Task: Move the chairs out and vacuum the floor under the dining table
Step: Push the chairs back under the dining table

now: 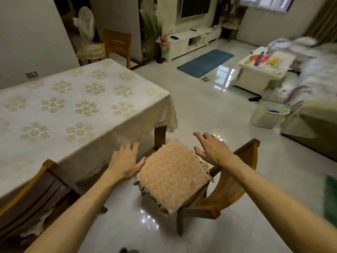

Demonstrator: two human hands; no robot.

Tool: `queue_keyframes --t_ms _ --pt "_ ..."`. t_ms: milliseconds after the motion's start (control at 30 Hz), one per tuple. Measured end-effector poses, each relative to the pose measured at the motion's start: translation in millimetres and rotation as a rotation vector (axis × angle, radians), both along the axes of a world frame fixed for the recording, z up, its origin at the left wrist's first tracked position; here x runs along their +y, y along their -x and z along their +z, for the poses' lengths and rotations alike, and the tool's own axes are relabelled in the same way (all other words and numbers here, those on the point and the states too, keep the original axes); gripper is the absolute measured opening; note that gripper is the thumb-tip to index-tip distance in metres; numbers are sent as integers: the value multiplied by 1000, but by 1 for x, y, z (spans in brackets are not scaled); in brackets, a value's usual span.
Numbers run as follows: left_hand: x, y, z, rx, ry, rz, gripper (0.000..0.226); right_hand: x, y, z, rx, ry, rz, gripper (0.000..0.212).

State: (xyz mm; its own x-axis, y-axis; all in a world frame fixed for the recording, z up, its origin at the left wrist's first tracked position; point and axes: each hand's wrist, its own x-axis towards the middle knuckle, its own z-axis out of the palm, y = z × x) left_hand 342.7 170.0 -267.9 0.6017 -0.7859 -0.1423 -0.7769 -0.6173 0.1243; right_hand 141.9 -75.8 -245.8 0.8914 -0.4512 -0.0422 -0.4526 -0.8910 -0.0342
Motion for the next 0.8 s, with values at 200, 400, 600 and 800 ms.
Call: queue_keyframes --t_ms 200,400,600,800 --pt "-110 80 6 -10 13 -300 62 -50 136 20 -68 -7 -307 57" --pt "-177 136 2 -14 9 -457 63 -71 206 13 -43 -22 -473 61" --pt "-237 153 -16 -39 -1 -504 62 -116 216 -1 -39 -16 -470 60" --pt "-276 131 -41 19 -21 -394 70 -191 161 -14 12 -25 -300 58"
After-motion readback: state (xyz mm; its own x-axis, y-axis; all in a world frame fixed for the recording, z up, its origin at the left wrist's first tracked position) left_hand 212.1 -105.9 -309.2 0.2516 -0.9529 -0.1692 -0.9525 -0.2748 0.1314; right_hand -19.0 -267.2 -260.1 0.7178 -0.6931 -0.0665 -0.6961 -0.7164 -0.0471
